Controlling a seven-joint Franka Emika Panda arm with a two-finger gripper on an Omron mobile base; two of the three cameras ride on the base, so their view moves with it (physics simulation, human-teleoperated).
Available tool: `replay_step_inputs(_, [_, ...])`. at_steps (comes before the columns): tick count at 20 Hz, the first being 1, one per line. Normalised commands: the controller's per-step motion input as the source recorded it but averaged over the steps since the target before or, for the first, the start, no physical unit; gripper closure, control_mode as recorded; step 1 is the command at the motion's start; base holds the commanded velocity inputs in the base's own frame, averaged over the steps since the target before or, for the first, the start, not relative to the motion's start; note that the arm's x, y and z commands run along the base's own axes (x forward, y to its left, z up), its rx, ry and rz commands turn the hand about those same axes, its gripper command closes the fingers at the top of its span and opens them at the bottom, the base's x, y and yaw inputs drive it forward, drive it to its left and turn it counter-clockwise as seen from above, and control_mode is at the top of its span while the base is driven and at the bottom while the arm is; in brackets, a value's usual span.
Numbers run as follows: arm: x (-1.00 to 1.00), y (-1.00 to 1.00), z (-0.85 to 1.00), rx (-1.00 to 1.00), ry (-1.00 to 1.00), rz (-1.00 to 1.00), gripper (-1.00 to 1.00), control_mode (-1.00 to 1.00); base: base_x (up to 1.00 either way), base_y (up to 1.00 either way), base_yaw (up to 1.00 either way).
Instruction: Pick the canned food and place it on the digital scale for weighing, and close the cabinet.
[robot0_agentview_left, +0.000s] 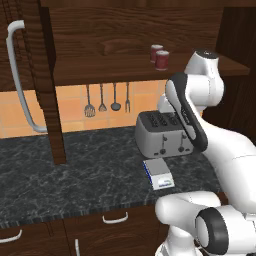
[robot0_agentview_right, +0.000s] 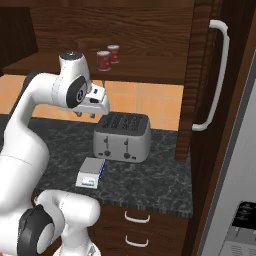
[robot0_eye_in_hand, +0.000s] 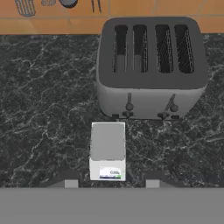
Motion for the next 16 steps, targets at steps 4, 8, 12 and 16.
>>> replay_step_inputs(4, [-0.68,0.00,0.02,0.00,-0.17,0.00,-1.00,-1.00,0.00,0.00,0.00])
replay_step_inputs(8, [-0.90,0.05,0.09,0.02,-0.26,0.02,-1.00,-1.00,0.00,0.00,0.00])
replay_step_inputs(12, [-0.71,0.01,0.79,0.00,-0.39,0.00,-1.00,-1.00,0.00,0.00,0.00])
replay_step_inputs(16, [-0.50,0.00,0.96,0.00,-0.37,0.00,-1.00,-1.00,0.00,0.00,0.00])
